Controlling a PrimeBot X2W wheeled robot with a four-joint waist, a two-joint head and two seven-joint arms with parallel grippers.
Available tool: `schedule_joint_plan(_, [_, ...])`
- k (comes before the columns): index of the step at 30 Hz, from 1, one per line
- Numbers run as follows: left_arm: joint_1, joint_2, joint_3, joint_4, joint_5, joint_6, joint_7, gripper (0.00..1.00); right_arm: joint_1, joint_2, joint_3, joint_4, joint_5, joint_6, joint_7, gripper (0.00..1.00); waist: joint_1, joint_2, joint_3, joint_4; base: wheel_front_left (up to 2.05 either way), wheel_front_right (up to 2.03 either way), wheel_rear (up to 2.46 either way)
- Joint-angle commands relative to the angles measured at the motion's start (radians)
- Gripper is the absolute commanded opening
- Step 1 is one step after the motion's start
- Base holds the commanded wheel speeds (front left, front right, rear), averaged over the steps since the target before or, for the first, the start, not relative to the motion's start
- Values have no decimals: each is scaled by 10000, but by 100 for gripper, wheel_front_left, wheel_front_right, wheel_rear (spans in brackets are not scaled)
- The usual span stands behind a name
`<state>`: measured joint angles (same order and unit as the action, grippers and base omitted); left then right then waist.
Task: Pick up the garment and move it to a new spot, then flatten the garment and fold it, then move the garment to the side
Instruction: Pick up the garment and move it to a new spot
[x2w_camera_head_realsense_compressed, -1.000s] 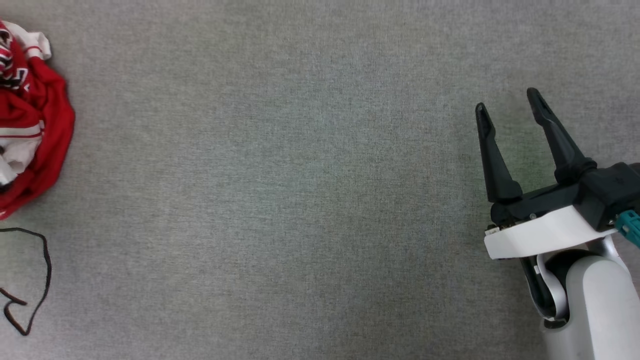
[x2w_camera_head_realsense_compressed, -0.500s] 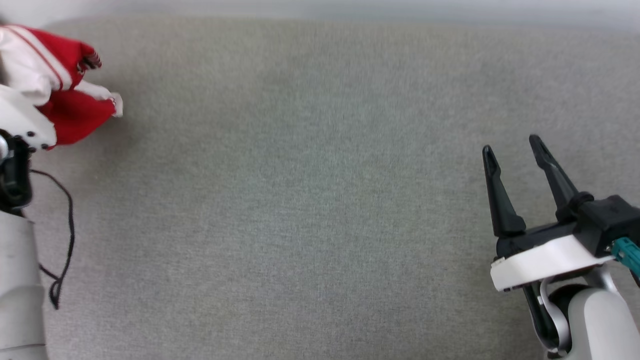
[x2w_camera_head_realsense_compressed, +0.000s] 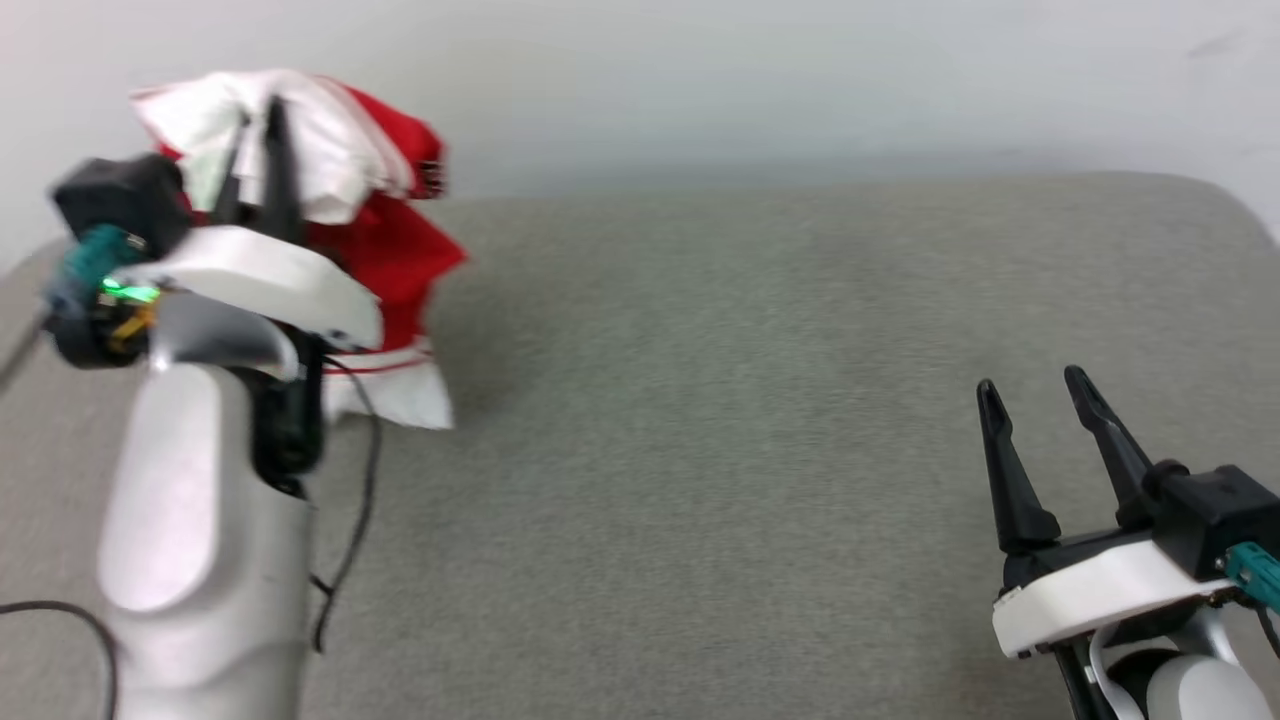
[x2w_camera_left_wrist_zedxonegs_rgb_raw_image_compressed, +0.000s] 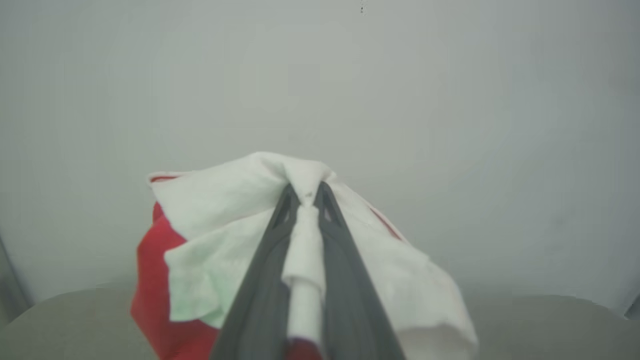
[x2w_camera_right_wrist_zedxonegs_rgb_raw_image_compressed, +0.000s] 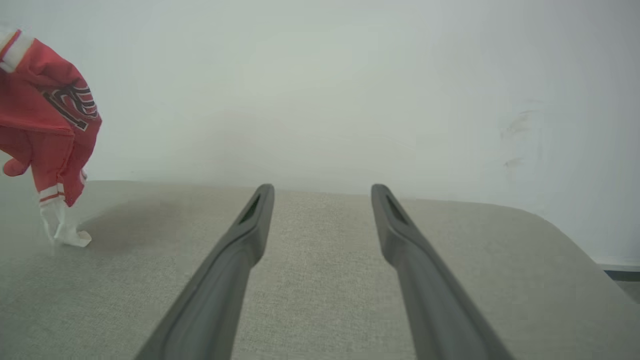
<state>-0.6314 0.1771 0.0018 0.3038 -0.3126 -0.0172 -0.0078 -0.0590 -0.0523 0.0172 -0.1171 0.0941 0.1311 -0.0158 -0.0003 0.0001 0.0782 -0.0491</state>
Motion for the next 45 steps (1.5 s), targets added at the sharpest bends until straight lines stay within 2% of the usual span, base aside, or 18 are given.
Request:
schedule_joint_plan(1, [203, -88, -84, -128, -13, -17, -70, 0, 122, 27, -6, -44, 54, -7, 22, 100, 3, -1, -380, -548, 0, 0, 0])
schedule_joint_plan(4, [651, -631, -675, -675, -2, -107, -171, 0, 329, 24, -104, -164, 85, -7, 132, 100, 3, -1, -411, -957, 0, 0, 0])
schedule_joint_plan(9, [1360, -1113, -1894, -1169, -187, -344, -297, 0, 438, 28, -210, -379, 134, -7, 242, 100, 3, -1, -151, -1447, 0, 0, 0])
schedule_joint_plan(16, [2852, -1253, -3811, -881, -447, -125, -387, 0, 320, 27, -254, -474, 267, -7, 139, 100, 3, -1, 413, -1576, 0, 0, 0])
schedule_joint_plan(23, [3875, -1265, -5061, 84, -492, 105, -564, 0, 82, 28, -231, -283, 378, -7, -70, 100, 3, -1, 811, -1199, 0, 0, 0])
schedule_joint_plan(24, [3889, -1267, -5177, 202, -554, 142, -609, 4, 62, 28, -225, -240, 398, -7, -100, 100, 3, -1, 818, -1131, 0, 0, 0])
schedule_joint_plan(25, [3915, -1272, -5319, 265, -713, 145, -655, 38, 22, 28, -233, -224, 398, -7, -113, 100, 3, -1, 831, -1055, 0, 0, 0])
schedule_joint_plan(26, [3832, -1276, -5495, 309, -736, 136, -714, 100, -14, 25, -257, -206, 407, -7, -126, 100, 3, -1, 825, -963, 0, 0, 0])
schedule_joint_plan(29, [3564, -1263, -5950, 201, -958, 139, -1063, 100, -46, 26, -222, -118, 326, -7, -142, 100, 3, -1, 701, -748, 0, 0, 0])
schedule_joint_plan(35, [3091, -1265, -6204, -305, -1078, 559, -2011, 100, 159, 27, -281, 10, 274, -7, -93, 100, 3, -1, 211, -348, 0, 0, 0])
schedule_joint_plan(39, [3054, -1108, -5855, -539, -1021, 836, -2259, 100, 336, 25, -378, 55, 248, -7, -20, 100, 3, -1, -136, -124, 0, 0, 0])
schedule_joint_plan(45, [3693, -313, -4922, -731, -1146, 1430, -2405, 100, 783, 25, -512, 70, 196, -7, 124, 100, 3, -1, -653, 89, 0, 0, 0])
